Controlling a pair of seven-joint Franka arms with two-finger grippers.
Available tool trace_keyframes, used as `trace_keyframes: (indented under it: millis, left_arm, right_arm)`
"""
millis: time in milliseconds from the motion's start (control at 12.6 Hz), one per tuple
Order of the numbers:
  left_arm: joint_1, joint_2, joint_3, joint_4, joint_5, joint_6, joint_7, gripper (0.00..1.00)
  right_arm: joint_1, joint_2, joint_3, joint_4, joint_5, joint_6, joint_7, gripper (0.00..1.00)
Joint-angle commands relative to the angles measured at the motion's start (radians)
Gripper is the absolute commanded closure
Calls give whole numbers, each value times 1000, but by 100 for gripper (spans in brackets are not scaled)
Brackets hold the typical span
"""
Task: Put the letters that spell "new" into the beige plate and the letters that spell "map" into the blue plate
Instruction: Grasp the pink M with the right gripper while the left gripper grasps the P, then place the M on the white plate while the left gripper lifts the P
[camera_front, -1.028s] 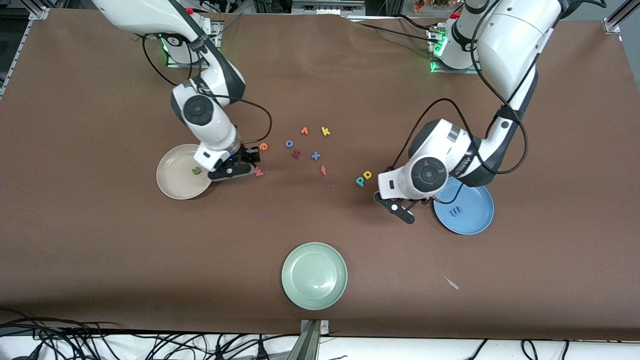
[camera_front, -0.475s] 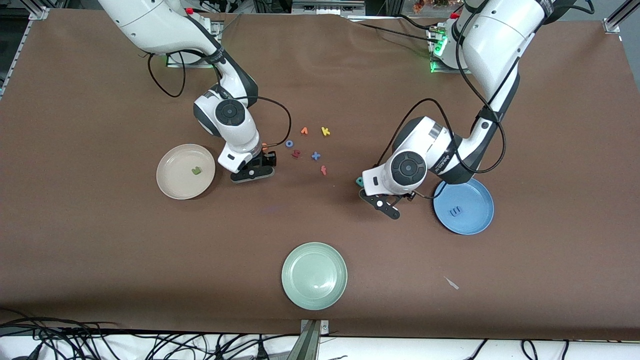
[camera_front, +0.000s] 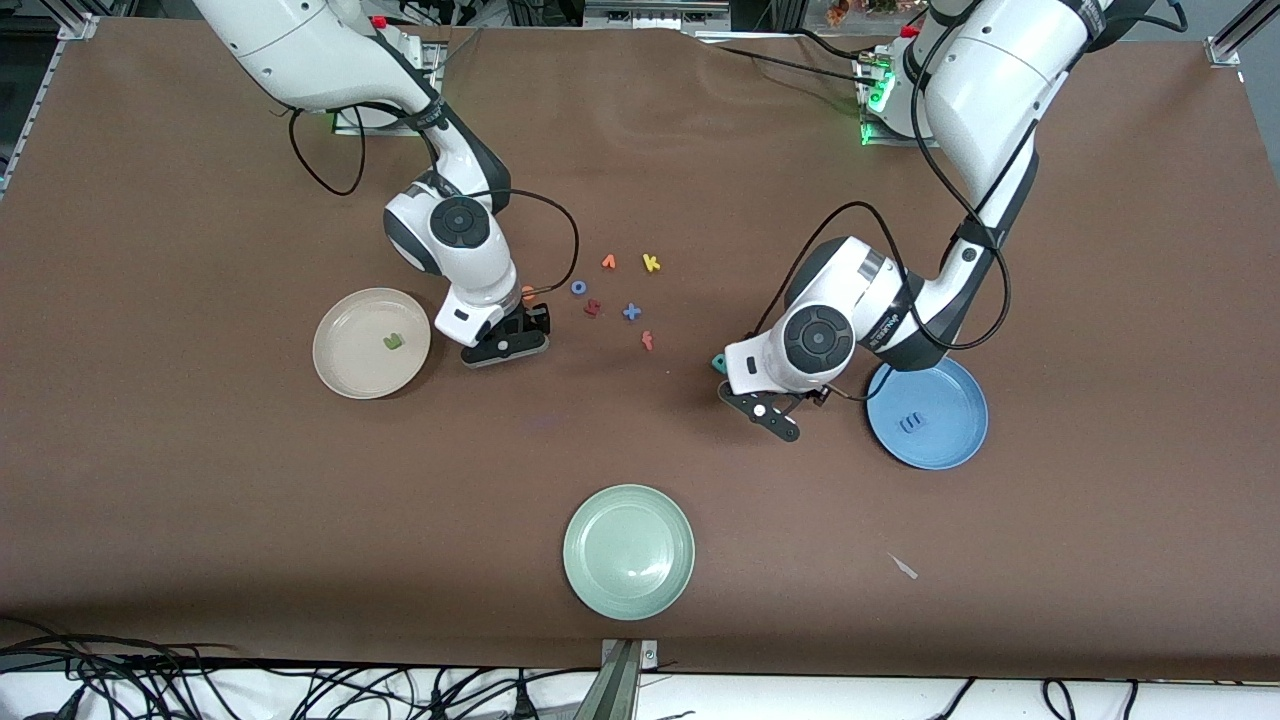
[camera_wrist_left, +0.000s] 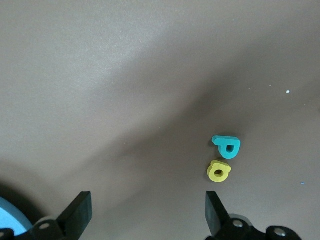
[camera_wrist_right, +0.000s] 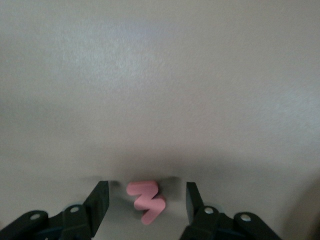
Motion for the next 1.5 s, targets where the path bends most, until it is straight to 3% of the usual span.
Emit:
trace_keyframes:
  millis: [0, 158, 237, 316, 475, 633, 870, 1107, 1345, 1424]
  left_arm:
    - [3, -3, 1, 6, -16, 0, 4, 0]
    - [-14, 1, 1, 6, -19, 5, -12, 0]
    - [-19, 6, 1, 6, -21, 21, -13, 0]
    - [-34, 17, 1, 4, -18, 60, -31, 0]
    - [-51, 29, 3, 0, -19, 106, -64, 0]
    - [-86, 47, 3, -16, -19, 159, -73, 0]
    - [-95, 54, 3, -33, -15, 164, -97, 1]
    - [-99, 57, 3, -63, 2, 169, -102, 6]
    - [-105, 61, 3, -86, 13, 210, -104, 13]
    - [-108, 61, 3, -85, 13, 213, -104, 16]
  right_arm:
    - [1, -1, -17, -54, -23, 74, 10, 29]
    - [1, -9, -20, -71, -23, 82, 7, 30]
    - [1, -12, -26, -74, -23, 85, 5, 35]
    - [1, -12, -31, -77, -23, 87, 2, 43]
    - [1, -20, -32, -77, -24, 85, -4, 70]
    - [-3, -27, -40, -77, -24, 84, -22, 85]
    - [-11, -59, -63, -77, -23, 68, -70, 87]
    - [-98, -205, -72, -83, -7, -134, -319, 87]
    - [-192, -297, -80, -146, 2, -180, -505, 87]
    - [-198, -310, -109, -176, 0, -177, -524, 83]
